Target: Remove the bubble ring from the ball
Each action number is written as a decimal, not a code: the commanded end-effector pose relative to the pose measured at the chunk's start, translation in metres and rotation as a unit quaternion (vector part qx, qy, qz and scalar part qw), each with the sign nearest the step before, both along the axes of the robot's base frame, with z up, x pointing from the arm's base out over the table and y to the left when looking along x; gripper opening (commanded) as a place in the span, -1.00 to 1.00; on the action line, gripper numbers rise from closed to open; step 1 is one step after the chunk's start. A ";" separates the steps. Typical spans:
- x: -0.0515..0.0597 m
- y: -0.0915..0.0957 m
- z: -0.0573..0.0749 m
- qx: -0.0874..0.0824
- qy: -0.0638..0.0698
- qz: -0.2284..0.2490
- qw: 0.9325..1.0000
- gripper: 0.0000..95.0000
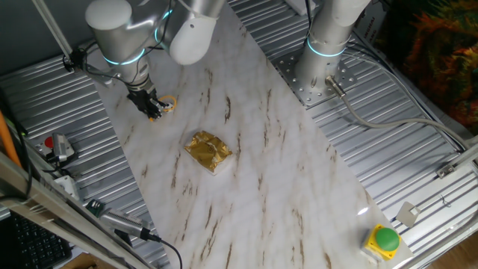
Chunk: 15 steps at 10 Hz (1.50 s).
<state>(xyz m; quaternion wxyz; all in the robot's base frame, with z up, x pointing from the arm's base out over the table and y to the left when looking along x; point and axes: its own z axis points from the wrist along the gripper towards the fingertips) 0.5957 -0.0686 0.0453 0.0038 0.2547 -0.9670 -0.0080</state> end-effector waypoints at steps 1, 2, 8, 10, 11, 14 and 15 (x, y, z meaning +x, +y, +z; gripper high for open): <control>0.000 0.002 0.010 -0.001 0.000 -0.012 1.000 -1.00; 0.000 0.004 0.015 0.000 0.001 -0.020 1.000 -1.00; 0.018 0.035 0.041 -0.002 -0.006 -0.095 0.995 -1.00; 0.021 0.037 0.043 -0.002 -0.005 -0.098 0.995 -1.00; 0.021 0.038 0.043 -0.002 -0.004 -0.102 0.995 -1.00; 0.019 0.089 0.036 -0.006 -0.012 -0.148 0.989 -1.00; 0.019 0.099 0.037 -0.006 -0.012 -0.153 0.988 -1.00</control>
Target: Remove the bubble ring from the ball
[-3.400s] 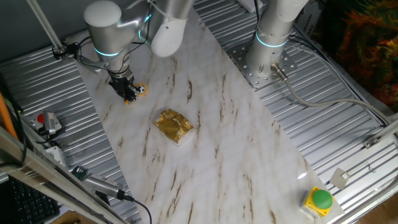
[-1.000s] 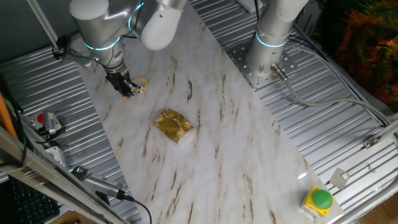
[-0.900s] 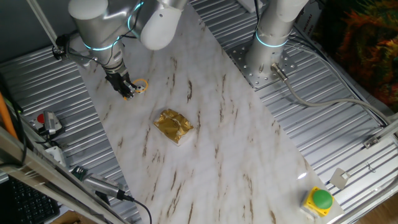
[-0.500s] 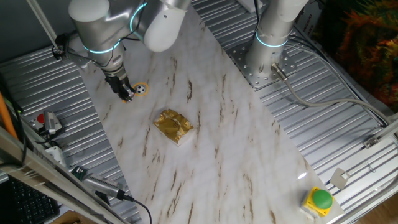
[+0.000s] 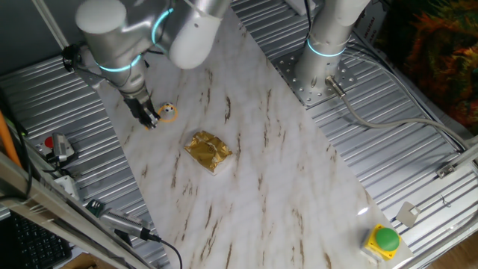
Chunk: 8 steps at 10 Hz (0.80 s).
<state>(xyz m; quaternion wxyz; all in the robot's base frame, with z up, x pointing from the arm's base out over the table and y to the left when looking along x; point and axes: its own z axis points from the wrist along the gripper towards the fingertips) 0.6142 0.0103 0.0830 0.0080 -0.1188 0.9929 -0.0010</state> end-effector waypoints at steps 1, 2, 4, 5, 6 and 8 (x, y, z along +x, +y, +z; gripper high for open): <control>0.001 0.041 0.009 0.006 0.000 -0.028 1.000 -1.00; 0.001 0.054 0.018 0.006 0.001 -0.035 0.999 -1.00; 0.001 0.095 0.037 0.007 0.003 -0.062 0.998 -1.00; 0.001 0.110 0.040 0.007 0.000 -0.070 0.998 -1.00; -0.001 0.134 0.041 0.007 -0.005 -0.085 0.996 -1.00; -0.008 0.161 0.034 0.013 -0.008 -0.110 0.994 -1.00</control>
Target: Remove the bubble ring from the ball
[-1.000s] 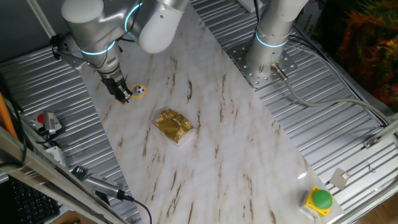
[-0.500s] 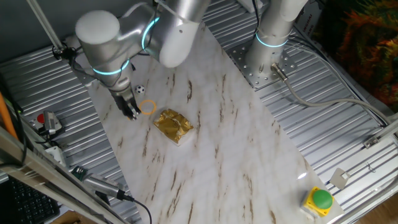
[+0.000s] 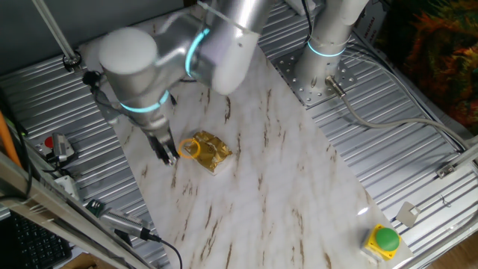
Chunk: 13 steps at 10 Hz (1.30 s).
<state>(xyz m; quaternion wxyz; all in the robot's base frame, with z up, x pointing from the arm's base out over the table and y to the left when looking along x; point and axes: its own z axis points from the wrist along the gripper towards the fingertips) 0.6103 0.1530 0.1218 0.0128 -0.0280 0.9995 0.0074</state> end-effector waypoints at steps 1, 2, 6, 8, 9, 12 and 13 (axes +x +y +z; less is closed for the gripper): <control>-0.008 0.027 -0.008 0.003 -0.007 -0.028 1.000 -1.00; -0.011 0.033 -0.011 0.006 -0.011 -0.036 0.999 -1.00; -0.019 0.048 -0.018 0.015 -0.020 -0.060 0.998 -1.00; -0.023 0.056 -0.023 0.012 -0.022 -0.064 0.998 -1.00; -0.023 0.056 -0.024 0.011 -0.021 -0.064 0.998 -1.00; -0.020 0.055 -0.035 0.007 -0.015 -0.064 0.998 -1.00; -0.018 0.054 -0.043 0.008 -0.016 -0.063 0.998 -1.00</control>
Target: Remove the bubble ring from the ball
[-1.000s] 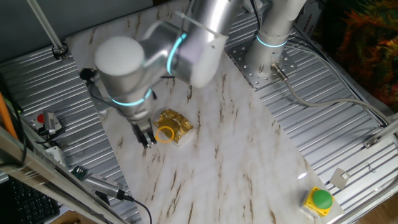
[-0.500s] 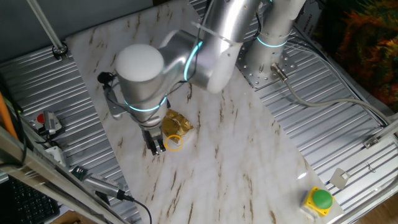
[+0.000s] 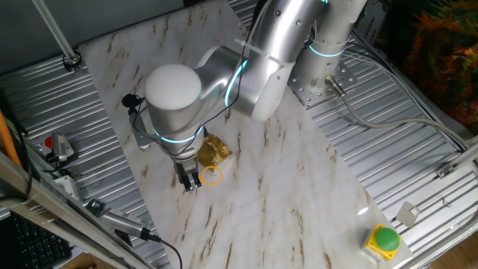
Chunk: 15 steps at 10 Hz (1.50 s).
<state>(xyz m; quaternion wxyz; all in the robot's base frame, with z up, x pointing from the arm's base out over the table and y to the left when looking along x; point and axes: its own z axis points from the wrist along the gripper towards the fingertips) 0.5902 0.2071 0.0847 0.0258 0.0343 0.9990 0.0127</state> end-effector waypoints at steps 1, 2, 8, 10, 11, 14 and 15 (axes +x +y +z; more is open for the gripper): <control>0.003 0.000 -0.008 0.001 -0.004 -0.001 1.000 -1.00; 0.004 0.000 -0.011 0.003 -0.004 0.000 1.000 -1.00; 0.007 -0.001 -0.029 0.006 -0.010 -0.035 0.999 -1.00; 0.007 -0.001 -0.029 0.007 -0.012 -0.054 0.998 -1.00; 0.008 -0.001 -0.030 0.007 -0.014 -0.063 0.998 -1.00; 0.010 -0.002 -0.044 0.009 -0.019 -0.071 0.997 -1.00; 0.010 -0.002 -0.049 0.009 -0.020 -0.071 0.997 -1.00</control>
